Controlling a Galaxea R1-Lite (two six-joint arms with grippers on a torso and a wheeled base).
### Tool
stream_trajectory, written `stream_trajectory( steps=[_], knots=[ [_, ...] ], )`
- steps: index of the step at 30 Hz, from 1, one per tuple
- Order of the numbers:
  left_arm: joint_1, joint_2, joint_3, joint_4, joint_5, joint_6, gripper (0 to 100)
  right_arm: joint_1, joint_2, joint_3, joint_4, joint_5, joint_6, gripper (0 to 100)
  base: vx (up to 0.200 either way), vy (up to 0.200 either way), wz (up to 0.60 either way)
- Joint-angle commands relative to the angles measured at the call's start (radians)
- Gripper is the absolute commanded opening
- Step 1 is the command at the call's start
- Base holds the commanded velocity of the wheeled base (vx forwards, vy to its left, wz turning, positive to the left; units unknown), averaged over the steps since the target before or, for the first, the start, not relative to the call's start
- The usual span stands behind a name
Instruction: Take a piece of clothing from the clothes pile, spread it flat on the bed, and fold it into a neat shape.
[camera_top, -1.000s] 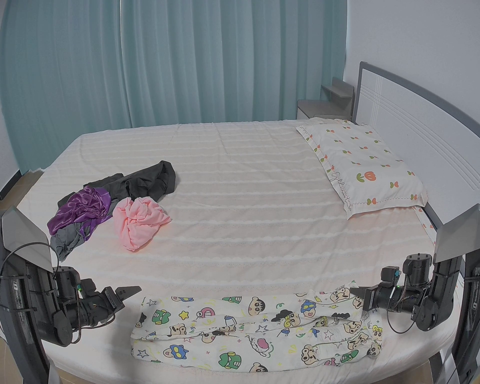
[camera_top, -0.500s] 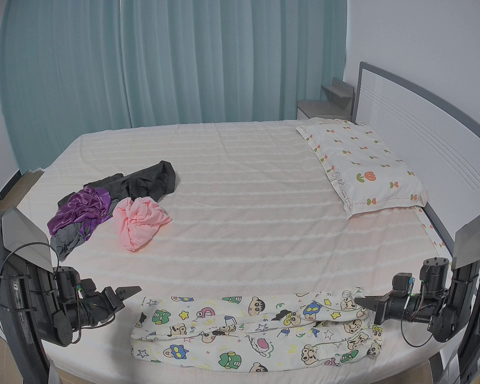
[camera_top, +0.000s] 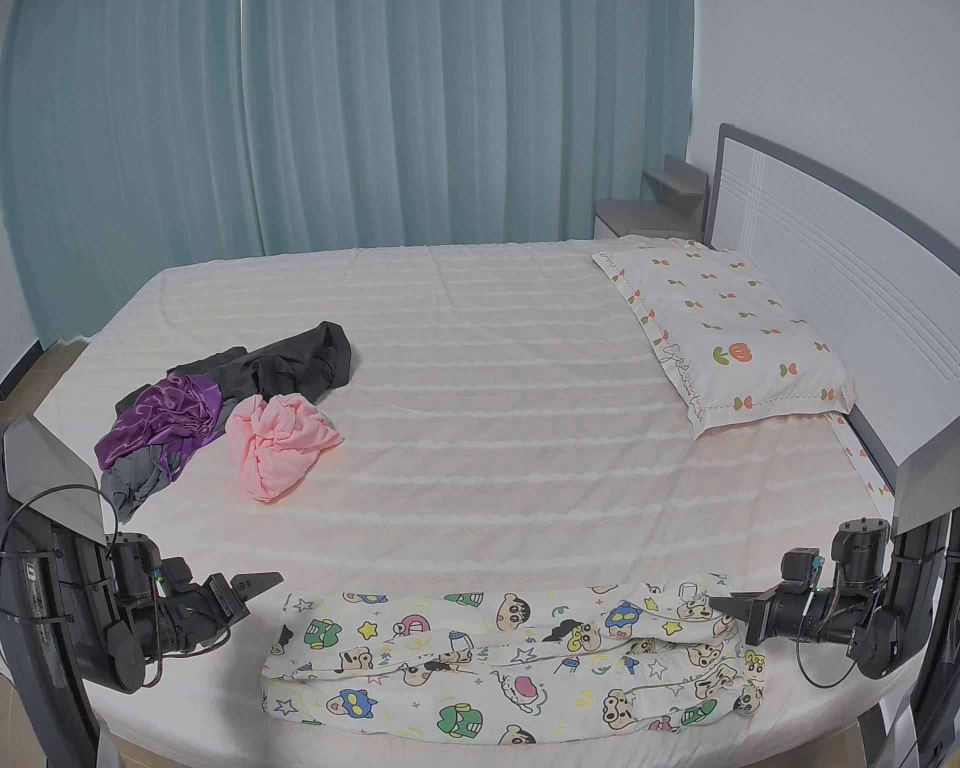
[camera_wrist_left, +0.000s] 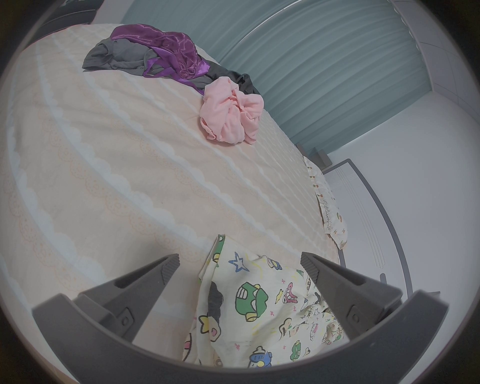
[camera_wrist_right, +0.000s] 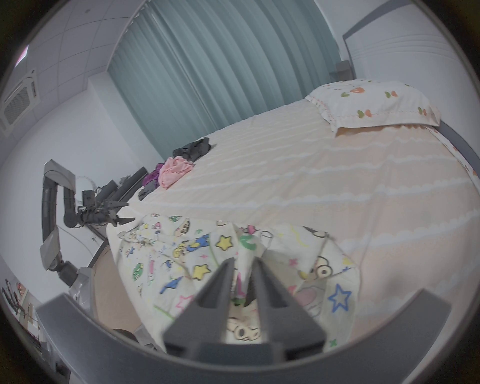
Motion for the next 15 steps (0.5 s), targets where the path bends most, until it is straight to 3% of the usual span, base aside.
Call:
stream_trajectory(
  steps=[1, 8, 10, 14, 15],
  knots=[
    [0.000, 0.001, 0.000, -0.018, -0.001, 0.000, 100, -0.031, 0.073, -0.040, -0.018, -0.023, 0.000, 100, 0.000, 0.000, 0.00],
    [-0.001, 0.001, 0.002, -0.018, -0.001, -0.002, 100, -0.048, -0.076, -0.118, 0.016, -0.061, 0.002, 100, 0.000, 0.000, 0.00],
    [-0.001, 0.001, 0.002, -0.018, 0.001, -0.002, 100, -0.025, -0.125, -0.152, 0.080, -0.062, 0.002, 100, 0.000, 0.000, 0.00],
    [-0.001, 0.001, 0.002, -0.018, 0.001, -0.002, 100, 0.078, -0.214, -0.318, 0.385, -0.116, 0.003, 100, 0.000, 0.000, 0.00],
    [-0.001, 0.001, 0.002, -0.018, -0.001, -0.002, 100, 0.083, -0.213, -0.324, 0.396, -0.118, 0.003, 100, 0.000, 0.000, 0.00]
  ],
)
